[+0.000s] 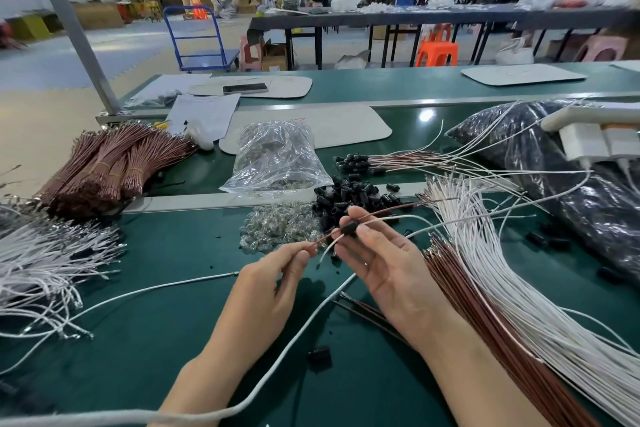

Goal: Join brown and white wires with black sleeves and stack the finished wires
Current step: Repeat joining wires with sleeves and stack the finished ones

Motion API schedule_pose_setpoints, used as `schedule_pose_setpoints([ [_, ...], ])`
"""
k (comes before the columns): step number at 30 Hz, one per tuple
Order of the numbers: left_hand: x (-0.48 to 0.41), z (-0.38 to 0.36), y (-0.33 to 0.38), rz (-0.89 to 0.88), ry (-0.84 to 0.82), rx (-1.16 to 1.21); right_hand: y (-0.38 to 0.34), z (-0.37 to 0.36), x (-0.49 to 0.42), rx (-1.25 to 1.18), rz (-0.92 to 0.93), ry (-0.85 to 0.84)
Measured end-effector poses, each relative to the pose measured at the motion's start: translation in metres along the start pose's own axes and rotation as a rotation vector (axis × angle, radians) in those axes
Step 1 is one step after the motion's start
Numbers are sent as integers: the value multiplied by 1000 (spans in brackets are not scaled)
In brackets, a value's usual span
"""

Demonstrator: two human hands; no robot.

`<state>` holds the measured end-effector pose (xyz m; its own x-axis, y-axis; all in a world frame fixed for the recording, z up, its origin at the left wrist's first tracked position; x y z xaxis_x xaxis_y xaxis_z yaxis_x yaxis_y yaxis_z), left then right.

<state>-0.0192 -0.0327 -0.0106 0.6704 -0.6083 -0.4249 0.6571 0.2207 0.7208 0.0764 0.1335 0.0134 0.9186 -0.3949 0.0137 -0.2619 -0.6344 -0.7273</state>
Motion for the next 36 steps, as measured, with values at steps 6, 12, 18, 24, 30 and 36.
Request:
schedule_pose_setpoints([
  [6,1,-3,3,41,-71,73,6,-5,1,40,17,-29],
  [12,-1,-2,11,92,-100,231,-1,-4,-1,18,46,20],
  [18,-3,3,13,133,-68,233,6,-8,1,49,5,-42],
  [24,-3,3,17,147,-49,218,14,-10,3,323,27,-24],
  [30,-3,2,21,161,-67,242,19,-8,4,530,42,-46],
  [36,-5,-1,21,204,-80,342,21,-6,5,642,85,-75],
])
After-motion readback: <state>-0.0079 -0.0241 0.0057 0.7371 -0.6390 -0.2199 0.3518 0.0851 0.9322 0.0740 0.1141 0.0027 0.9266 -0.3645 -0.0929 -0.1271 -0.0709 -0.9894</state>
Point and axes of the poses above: each hand's wrist, its own x-axis away from the middle knuckle, its own z-axis out of the back of the hand, y = z × x, the point moved 1 cm from there along -x, towards the middle knuckle
